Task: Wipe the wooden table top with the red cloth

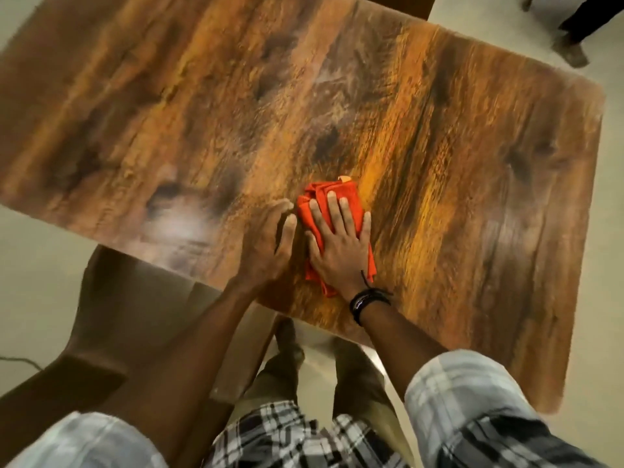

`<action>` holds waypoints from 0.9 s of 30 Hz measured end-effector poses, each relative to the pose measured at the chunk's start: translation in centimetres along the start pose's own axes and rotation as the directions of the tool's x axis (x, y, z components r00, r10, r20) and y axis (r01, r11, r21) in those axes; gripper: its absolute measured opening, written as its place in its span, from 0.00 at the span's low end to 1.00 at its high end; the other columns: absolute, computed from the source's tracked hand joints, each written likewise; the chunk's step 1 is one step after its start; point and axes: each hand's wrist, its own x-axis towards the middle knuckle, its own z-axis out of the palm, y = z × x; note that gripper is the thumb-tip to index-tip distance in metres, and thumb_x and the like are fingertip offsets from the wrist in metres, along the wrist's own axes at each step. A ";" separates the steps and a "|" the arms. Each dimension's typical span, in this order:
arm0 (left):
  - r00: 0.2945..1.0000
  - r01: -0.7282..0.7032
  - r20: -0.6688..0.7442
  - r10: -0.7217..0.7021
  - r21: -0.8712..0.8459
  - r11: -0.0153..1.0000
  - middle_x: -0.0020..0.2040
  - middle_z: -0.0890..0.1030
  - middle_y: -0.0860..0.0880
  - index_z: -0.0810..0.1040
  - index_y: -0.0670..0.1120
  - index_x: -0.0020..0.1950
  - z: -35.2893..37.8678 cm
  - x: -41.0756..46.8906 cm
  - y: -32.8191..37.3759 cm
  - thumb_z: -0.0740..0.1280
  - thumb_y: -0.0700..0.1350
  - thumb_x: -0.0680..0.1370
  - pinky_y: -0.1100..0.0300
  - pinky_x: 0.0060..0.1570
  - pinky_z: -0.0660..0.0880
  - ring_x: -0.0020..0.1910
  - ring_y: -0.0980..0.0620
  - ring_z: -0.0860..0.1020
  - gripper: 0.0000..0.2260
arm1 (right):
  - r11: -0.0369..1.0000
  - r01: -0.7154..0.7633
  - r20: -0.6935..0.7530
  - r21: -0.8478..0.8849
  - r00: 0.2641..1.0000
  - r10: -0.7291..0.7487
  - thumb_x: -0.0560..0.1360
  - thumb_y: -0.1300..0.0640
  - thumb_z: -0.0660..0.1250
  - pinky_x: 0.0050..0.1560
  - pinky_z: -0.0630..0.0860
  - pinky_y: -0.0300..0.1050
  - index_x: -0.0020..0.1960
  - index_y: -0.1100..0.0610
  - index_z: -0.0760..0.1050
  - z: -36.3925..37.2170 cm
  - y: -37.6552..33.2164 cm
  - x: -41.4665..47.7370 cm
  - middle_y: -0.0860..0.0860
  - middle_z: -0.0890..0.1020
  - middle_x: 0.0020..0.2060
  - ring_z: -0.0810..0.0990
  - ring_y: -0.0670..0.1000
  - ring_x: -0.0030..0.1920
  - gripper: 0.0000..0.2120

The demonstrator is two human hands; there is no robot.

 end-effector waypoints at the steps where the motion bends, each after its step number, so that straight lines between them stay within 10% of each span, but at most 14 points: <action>1: 1.000 0.016 0.023 -0.016 0.007 1.000 0.67 0.77 0.46 0.75 0.44 0.67 -0.3 -1.8 -0.2 0.55 0.54 0.83 0.45 0.68 0.69 0.68 0.49 0.73 0.20 | 1.000 0.007 0.022 -0.002 1.000 -0.007 0.82 0.43 0.51 0.76 0.45 0.69 0.81 0.45 0.53 0.0 -0.8 -1.6 0.51 0.55 0.81 0.50 0.54 0.81 0.28; 16: 0.959 0.253 -0.137 -0.248 0.021 0.967 0.68 0.73 0.47 0.70 0.47 0.70 -4.2 -15.5 -0.5 0.54 0.59 0.81 0.49 0.68 0.68 0.67 0.49 0.70 0.23 | 0.978 0.206 0.150 0.030 0.967 -0.208 0.83 0.43 0.45 0.77 0.46 0.62 0.81 0.45 0.53 1.1 -7.2 -11.6 0.50 0.54 0.81 0.51 0.54 0.80 0.26; 23: 0.680 0.643 -0.026 -0.733 -0.458 0.614 0.68 0.72 0.48 0.69 0.46 0.72 -4.7 -19.6 0.3 0.57 0.54 0.84 0.55 0.65 0.70 0.69 0.49 0.70 0.19 | 0.893 0.208 0.215 0.400 0.925 -0.312 0.81 0.40 0.41 0.78 0.39 0.52 0.79 0.45 0.60 -0.2 -10.9 -11.7 0.44 0.62 0.78 0.54 0.47 0.80 0.28; 27: 0.623 0.503 -0.009 -0.782 -0.761 0.410 0.52 0.81 0.48 0.77 0.50 0.55 -5.7 -21.3 1.6 0.59 0.54 0.83 0.61 0.51 0.77 0.54 0.49 0.78 0.11 | 0.606 0.017 0.284 0.796 0.873 -0.398 0.85 0.44 0.51 0.75 0.63 0.52 0.75 0.47 0.65 -3.3 -14.2 -11.1 0.47 0.71 0.72 0.69 0.44 0.71 0.21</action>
